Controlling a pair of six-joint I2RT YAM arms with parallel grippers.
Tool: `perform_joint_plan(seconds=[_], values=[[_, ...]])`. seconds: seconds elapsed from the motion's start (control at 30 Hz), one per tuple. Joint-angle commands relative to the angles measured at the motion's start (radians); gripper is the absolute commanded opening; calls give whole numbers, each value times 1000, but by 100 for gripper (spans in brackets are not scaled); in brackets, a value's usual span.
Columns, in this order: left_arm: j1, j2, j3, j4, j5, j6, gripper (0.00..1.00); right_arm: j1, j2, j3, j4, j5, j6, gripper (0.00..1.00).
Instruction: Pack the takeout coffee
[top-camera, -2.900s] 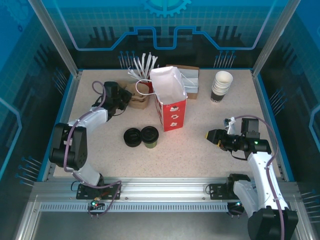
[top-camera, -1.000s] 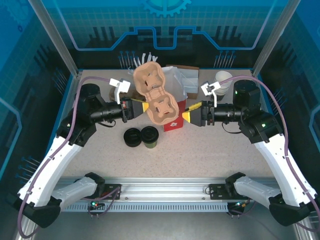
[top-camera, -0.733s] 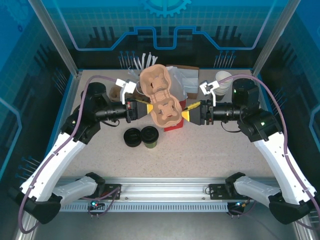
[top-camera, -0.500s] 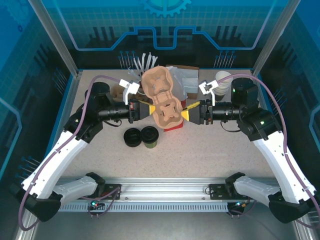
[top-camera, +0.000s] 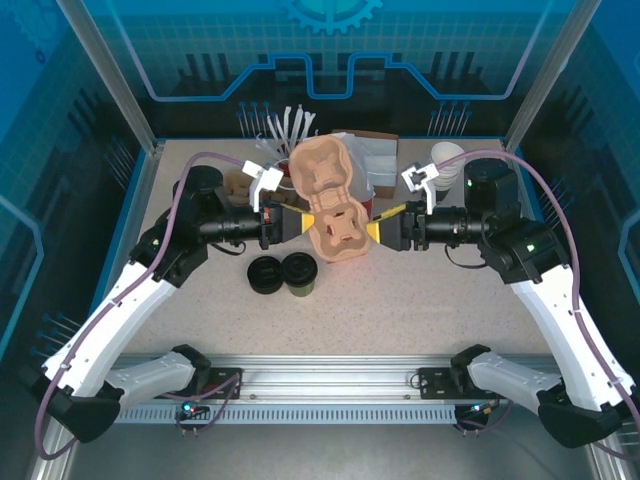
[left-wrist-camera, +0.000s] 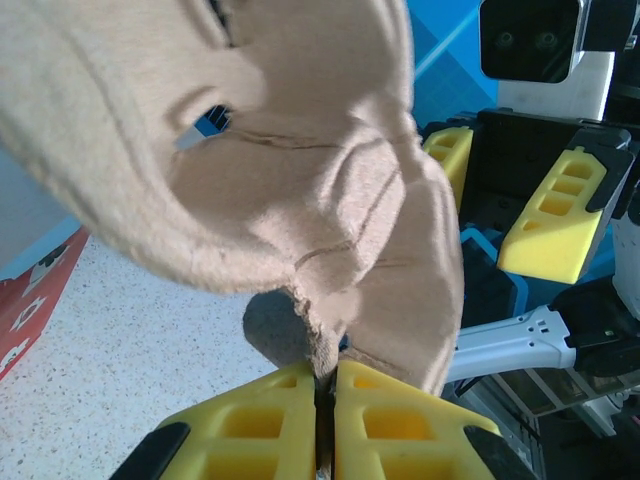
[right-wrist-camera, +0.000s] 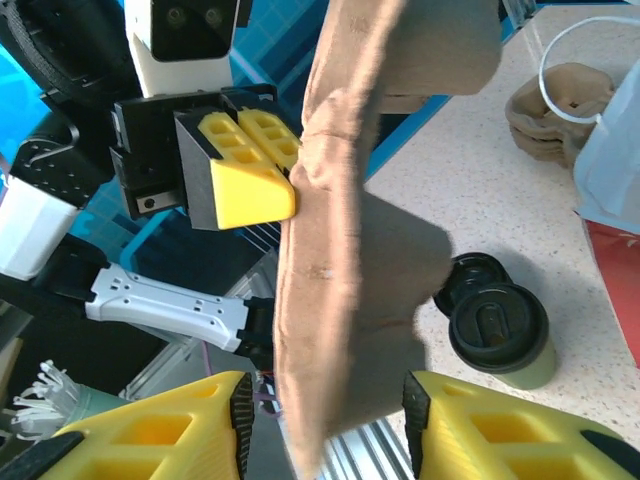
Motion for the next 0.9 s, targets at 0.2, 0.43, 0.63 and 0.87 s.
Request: perform_joint_plan(seconds=[0.2,0.43,0.63,0.87], values=[[-6,-6,11,7,15,5,9,-4,-37,-30,45,-45,28,45],[-13,1,10,9,12,-2,8,12,-19,-45,77,-80,43,42],[-24,5,14,12,8,-2,8,13,-12,-53,95,-85,46,40],[-30,9,19,9,4,-2,8,12,-2,-47,77,-64,22,20]])
